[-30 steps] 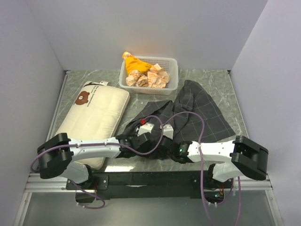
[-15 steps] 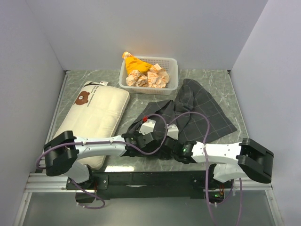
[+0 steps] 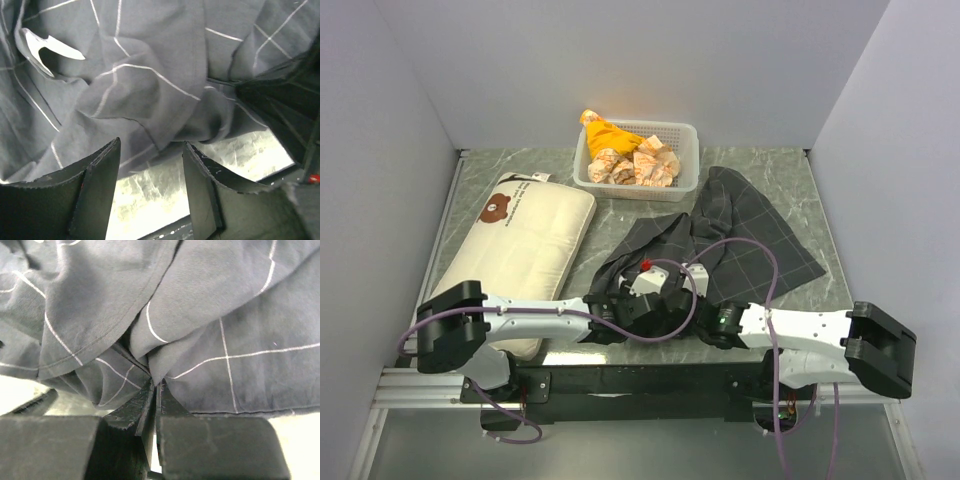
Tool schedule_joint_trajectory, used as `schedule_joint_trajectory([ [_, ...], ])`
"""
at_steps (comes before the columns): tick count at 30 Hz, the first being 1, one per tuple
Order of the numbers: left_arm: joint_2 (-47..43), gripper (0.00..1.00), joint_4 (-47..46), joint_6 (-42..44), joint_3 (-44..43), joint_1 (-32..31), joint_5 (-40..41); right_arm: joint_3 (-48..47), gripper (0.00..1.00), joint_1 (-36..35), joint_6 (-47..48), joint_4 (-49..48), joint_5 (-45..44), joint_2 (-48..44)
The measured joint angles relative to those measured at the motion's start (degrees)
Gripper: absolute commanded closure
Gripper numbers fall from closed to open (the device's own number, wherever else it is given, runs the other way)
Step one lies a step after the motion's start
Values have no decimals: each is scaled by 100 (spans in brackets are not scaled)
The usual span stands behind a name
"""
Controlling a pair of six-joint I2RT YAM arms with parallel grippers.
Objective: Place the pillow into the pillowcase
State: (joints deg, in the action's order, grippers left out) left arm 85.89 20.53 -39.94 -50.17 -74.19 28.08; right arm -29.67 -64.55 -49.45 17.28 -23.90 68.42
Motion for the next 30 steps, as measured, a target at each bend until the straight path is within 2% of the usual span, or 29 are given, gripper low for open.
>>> schedule_joint_trajectory([
  [7, 354, 51, -190, 26, -151, 2, 262, 205, 94, 26, -74, 297, -28, -341],
  [10, 494, 58, -354, 31, -151, 2, 306, 275, 93, 37, -118, 455, -39, -595],
  [11, 535, 65, -411, 37, -151, 2, 289, 299, 93, 52, -136, 511, -44, -693],
  [13, 568, 72, -516, 22, -151, 2, 247, 319, 93, 96, -166, 573, -42, -874],
  [14, 575, 81, -560, 28, -149, 2, 227, 323, 93, 125, -170, 579, -39, -957],
  [18, 579, 98, -573, -33, -101, -57, 168, 323, 93, 225, -170, 483, -39, -1128],
  [24, 243, 99, -398, -389, 181, -11, -2, 339, 98, 273, -223, 468, -46, -1123],
  [27, -610, 99, -240, -785, 579, 358, -225, 354, 100, 334, -337, 538, -55, -1128],
  [30, -1735, 99, -315, -1172, 1189, 986, -549, 398, 100, 511, -483, 675, -46, -1222],
])
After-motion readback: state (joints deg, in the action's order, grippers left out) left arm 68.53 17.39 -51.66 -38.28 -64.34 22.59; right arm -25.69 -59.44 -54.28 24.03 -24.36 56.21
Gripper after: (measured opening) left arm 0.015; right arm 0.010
